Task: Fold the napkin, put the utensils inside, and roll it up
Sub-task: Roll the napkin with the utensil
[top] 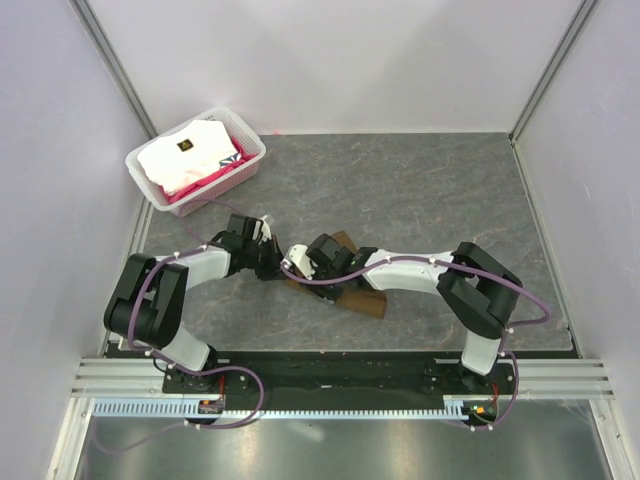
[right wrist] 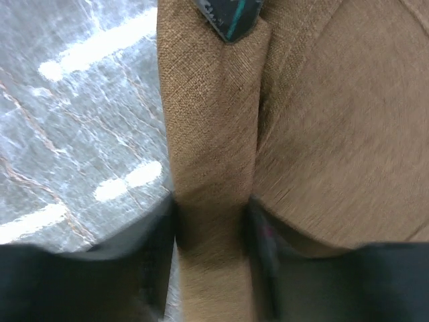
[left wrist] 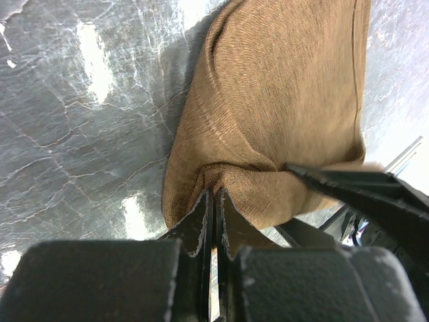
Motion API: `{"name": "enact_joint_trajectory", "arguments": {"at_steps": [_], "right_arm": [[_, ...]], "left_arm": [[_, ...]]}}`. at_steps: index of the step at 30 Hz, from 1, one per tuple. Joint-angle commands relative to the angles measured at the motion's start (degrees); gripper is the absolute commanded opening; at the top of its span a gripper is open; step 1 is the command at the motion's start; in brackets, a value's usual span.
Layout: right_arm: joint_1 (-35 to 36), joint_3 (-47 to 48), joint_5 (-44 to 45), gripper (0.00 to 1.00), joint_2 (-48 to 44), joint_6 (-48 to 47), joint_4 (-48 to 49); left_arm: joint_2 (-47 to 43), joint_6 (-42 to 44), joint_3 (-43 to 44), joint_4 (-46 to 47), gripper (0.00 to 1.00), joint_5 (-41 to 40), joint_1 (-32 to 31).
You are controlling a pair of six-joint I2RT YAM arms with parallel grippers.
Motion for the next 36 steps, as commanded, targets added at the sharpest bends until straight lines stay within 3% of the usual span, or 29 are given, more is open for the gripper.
{"name": "enact_joint_trajectory", "arguments": {"at_steps": [1,2,3,6,12,25,36], "right_arm": [[-1.7,2.0,-1.7,0.38,3.0,1.3,-2.2],[-2.4,2.2,-3.3,0.35,3.3,1.8,-2.8],[-2.7,2.6,-4.0,0.31,3.6,2.0,-4.3],[-4.3,2.9,-8.3,0.25,4.4,3.0,-6.7],[-8.5,5.1,-18.2,0.22,7.2,4.3,-13.7],[-15.8,11.5,-34.1,0.23,15.2,3.8,-22.0],[-18.5,13.7,-39.1,0.24,21.3,3.4,-24.1]], "left_arm": [[0.8,3.2,0.9,-2.0,0.16,-2.7,0.1],[0.1,3.1,1.2,-2.0,0.21,-3.5,0.2],[-0.5,3.1,1.3,-2.0,0.34,-4.1,0.2],[-2.5,3.7,2.7,-3.7,0.53,-6.7,1.0],[-8.1,4.0,0.5,-2.8,0.65,-10.6,1.7],[-9.2,2.9,-6.6,9.8,0.63,-0.8,1.7],[-9.4,1.6,-8.9,16.6,0.58,4.6,1.4]]}}
